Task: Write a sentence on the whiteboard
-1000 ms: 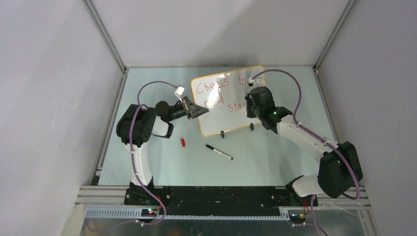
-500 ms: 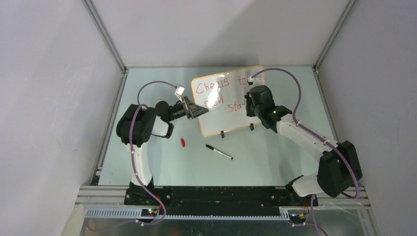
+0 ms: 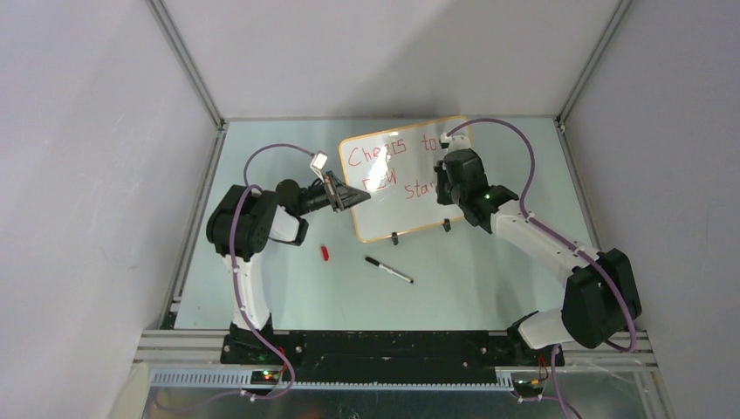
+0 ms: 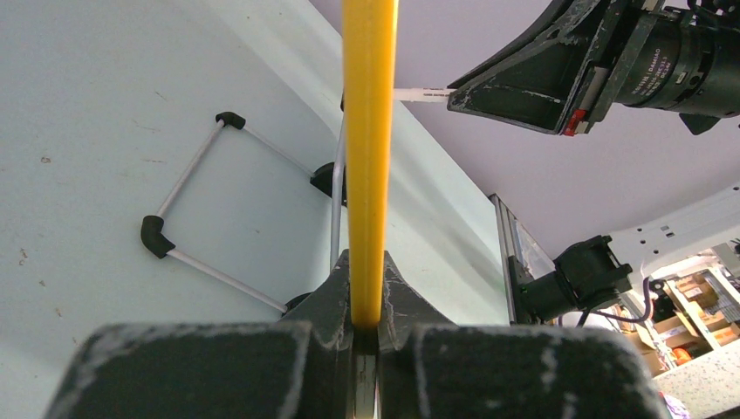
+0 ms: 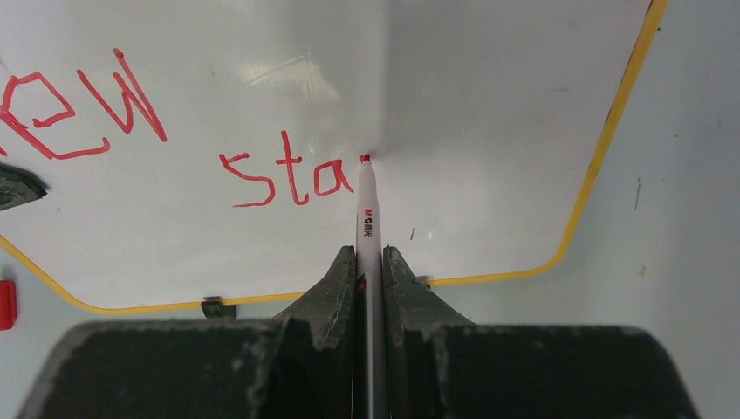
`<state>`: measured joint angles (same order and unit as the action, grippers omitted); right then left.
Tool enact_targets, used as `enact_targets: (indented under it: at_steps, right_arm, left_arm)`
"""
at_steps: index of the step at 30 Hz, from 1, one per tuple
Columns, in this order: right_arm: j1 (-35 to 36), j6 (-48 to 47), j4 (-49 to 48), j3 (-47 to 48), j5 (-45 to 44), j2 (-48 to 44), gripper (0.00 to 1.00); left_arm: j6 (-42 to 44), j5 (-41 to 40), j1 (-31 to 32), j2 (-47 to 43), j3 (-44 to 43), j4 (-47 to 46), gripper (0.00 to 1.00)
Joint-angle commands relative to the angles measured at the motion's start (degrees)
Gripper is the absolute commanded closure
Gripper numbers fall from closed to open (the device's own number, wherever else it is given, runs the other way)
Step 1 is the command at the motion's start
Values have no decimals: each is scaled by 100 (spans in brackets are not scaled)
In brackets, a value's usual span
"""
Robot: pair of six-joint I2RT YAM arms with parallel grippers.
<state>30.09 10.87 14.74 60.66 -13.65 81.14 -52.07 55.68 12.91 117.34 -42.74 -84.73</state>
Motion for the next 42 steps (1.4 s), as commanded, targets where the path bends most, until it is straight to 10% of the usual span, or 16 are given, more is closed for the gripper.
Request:
enact_targets:
  at_steps: [1,42]
  right_arm:
    - [-33,14,-25,237,-17,115,100]
    - [-33,13,-118,46,-19,45,100]
  left_arm:
    - [-40,64,24,-135,-170,-302,100]
    - [-31,64,22,-148,-155,-301,100]
